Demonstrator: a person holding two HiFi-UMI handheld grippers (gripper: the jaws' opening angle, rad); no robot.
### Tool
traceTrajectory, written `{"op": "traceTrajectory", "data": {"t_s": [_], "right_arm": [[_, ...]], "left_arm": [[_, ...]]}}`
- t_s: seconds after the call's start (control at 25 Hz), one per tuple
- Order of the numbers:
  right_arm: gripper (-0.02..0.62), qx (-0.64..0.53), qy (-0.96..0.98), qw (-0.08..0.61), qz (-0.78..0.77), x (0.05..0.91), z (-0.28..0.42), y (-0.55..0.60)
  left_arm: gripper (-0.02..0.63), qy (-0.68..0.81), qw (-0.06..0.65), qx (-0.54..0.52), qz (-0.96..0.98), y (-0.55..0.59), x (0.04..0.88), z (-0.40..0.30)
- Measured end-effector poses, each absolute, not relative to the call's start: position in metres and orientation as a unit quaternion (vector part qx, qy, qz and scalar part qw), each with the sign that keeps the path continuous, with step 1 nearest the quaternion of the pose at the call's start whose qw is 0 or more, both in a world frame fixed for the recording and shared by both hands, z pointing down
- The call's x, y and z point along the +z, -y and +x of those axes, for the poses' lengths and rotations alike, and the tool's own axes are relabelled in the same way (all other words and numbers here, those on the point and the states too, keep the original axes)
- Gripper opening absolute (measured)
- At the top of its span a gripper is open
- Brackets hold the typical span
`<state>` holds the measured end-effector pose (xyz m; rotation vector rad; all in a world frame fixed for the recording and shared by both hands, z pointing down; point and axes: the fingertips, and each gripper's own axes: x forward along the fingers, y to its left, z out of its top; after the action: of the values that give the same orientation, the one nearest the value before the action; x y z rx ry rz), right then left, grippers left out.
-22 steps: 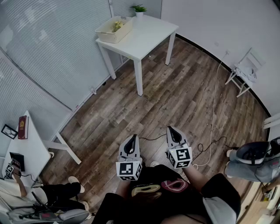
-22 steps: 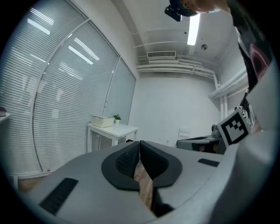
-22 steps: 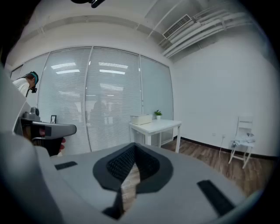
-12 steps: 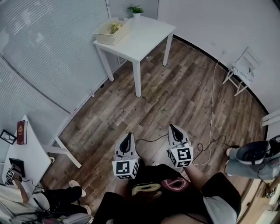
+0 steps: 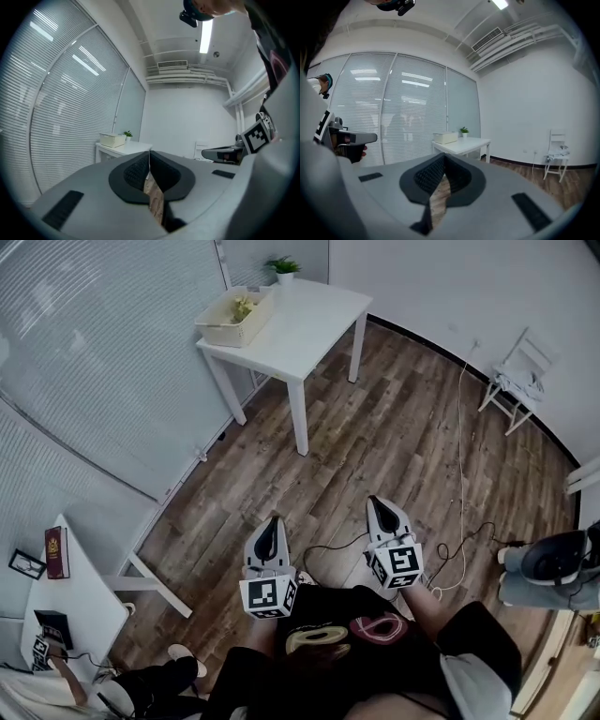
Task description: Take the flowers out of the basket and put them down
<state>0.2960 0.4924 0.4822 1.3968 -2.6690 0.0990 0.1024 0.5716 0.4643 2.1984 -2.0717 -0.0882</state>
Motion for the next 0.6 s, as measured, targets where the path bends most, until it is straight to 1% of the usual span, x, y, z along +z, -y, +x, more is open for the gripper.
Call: {"op": "traceTrajectory", "data": {"t_s": [0.36,0.6], "right_arm": [[0.011,0.029,0.892,0.078,0.445,0.487,0.248,-0.483],[0.011,0.059,0.893,0.095,0.436,0.507,0.242,-0.473]], "left_arm": [[0.018,0.665,0.073,-0.025,0.742,-0.551,0.471,0.077],[0.018,0.673,0.081,-0.021,0.735,-0.535,0.478,0.070]]}}
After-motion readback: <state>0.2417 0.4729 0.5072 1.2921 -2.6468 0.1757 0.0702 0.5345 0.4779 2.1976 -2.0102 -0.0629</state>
